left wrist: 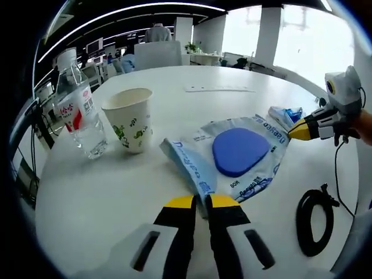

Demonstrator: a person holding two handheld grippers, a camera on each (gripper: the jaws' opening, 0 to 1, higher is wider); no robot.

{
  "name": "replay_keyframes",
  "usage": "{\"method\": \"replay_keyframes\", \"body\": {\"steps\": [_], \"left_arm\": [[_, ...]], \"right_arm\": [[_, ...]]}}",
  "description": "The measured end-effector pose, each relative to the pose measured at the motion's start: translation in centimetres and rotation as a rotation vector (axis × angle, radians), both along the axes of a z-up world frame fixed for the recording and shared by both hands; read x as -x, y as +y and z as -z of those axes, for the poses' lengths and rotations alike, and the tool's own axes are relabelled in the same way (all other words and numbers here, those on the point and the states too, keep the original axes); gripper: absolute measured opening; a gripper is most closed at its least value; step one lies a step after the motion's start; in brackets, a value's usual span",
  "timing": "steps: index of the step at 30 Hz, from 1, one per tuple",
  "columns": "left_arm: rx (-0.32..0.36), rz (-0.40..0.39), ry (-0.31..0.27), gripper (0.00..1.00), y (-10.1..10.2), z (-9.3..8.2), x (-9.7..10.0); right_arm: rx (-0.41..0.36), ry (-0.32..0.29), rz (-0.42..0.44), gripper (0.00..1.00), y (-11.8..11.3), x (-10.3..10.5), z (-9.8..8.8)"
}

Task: Arrange the tabletop items into an orderly group along one side of the table until the central work area is clear of visible clutter.

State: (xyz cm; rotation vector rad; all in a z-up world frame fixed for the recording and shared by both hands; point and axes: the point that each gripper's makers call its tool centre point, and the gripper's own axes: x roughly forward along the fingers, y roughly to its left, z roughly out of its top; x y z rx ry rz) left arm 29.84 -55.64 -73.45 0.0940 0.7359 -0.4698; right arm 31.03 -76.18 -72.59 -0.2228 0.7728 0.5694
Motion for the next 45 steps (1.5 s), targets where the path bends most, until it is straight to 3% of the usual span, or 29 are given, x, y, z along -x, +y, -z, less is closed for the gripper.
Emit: {"method": "replay_keyframes", "body": {"steps": [3,8,16,20,24,27,34,45], "left_arm": [[-0.007,0.001,-0.004,0.09,0.1,-0.1,0.0],[-0.004,-0.001,0.021,0.15,0.2,0.3,0.2],[0.037,-0.008,0.058,0.1,-0.1,0.5,0.2],[0.011,0.042,0.059,0.03,-0.6,0.3,0.3],[0.026,0.041,0.054,0.0,-0.7,-0.2,0.1],[0.003,0.07,0.014,0.0,-0.8,-0.9,-0.5],[0.006,0.081,-0.019,0.0,-1.4,-2.2,-2.1],[0.01,0.095,-0.029,0.0,-2.5,-2.5,-4.0]], "right_arm": [[0.012,-0.026,-0.009,0.07,0.1,-0.4,-0.2],[-0.025,0.005,0.016,0.12,0.6,-0.7,0.2],[-0.04,0.063,0.028,0.05,1.5,-0.3,1.0],[-0.06,0.074,0.044,0.0,1.5,-0.4,0.8],[-0.04,0.048,0.03,0.0,1.5,-0.4,0.6],[-0.05,0.007,0.032,0.0,1.4,-0.6,-0.4],[-0.066,-0.015,0.051,0.0,0.7,-1.3,-1.9],[-0.063,-0.054,0.083,0.0,-0.2,-2.7,-2.9]]}}
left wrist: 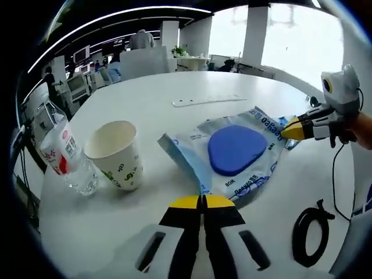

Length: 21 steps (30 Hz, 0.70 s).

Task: Arrange the tabletop items into an orderly group along one side of the table until the central work area is clear of visible clutter.

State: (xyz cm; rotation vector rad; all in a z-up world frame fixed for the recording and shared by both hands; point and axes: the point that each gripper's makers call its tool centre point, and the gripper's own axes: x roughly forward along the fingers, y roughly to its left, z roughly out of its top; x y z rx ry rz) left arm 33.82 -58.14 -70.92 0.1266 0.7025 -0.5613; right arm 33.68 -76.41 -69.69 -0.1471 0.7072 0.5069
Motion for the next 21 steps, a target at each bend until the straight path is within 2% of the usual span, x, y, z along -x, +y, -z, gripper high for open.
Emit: {"method": "replay_keyframes", "body": {"steps": [10,21], "left_arm": [[-0.035,0.02,-0.024,0.0,-0.1,-0.2,-1.9],[-0.062,0.025,-0.016,0.0,-0.4,0.8,-3.3]], "right_arm": [[-0.014,-0.002,0.036,0.0,-0.1,-0.6,0.6],[-0.021,0.001,0.065,0.0,-0.4,-1.4,1.5]]}}
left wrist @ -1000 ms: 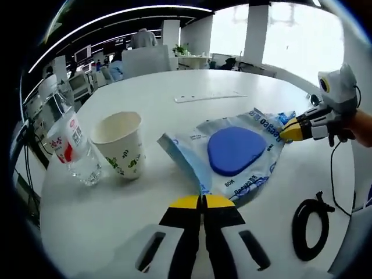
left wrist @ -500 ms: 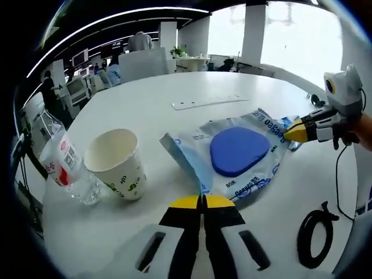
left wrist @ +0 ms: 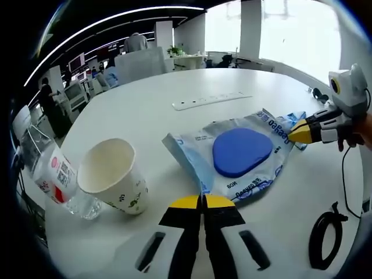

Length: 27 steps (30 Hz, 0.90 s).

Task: Arrange the tabletop items into an orderly group along one side of the table until the central work area is clear of visible clutter.

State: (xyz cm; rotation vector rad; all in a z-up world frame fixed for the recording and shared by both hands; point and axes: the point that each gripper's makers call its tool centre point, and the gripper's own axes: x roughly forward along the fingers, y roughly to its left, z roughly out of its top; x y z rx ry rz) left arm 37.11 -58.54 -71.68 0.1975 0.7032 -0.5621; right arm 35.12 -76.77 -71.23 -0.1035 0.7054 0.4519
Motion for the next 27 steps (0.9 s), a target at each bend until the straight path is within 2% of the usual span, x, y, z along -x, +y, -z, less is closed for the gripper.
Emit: {"method": "replay_keyframes", "body": {"steps": [12,27], "left_arm": [[-0.03,0.012,0.01,0.0,-0.1,1.1,-0.4],[-0.05,-0.013,0.003,0.01,0.4,1.3,-1.2]], "right_arm": [[0.006,0.035,0.015,0.0,-0.1,0.2,1.8],[-0.003,0.019,0.022,0.0,0.4,-0.7,1.8]]}}
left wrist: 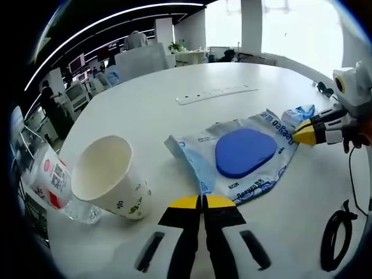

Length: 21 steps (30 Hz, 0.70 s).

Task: Arrange the tabletop items into an orderly group along one side of the table until the central work area is clear of visible clutter.

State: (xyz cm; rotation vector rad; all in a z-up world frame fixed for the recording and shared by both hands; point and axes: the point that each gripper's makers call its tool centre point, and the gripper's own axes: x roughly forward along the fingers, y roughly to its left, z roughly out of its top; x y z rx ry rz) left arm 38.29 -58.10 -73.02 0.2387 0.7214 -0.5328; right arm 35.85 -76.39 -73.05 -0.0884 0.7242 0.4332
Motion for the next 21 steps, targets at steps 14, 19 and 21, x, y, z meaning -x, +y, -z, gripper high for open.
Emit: {"method": "replay_keyframes", "body": {"steps": [14,19,21], "left_arm": [[-0.033,-0.013,-0.025,0.03,0.87,-0.08,-0.58],[-0.026,-0.021,-0.023,0.05,0.88,-0.19,-0.53],[-0.025,-0.026,-0.023,0.07,0.99,-0.19,-0.47]], "right_arm": [[-0.01,0.002,-0.004,0.01,0.67,-0.25,0.06],[0.001,0.0,-0.005,0.04,0.57,-0.27,0.05],[-0.005,-0.004,0.0,0.05,0.56,-0.28,0.01]]}}
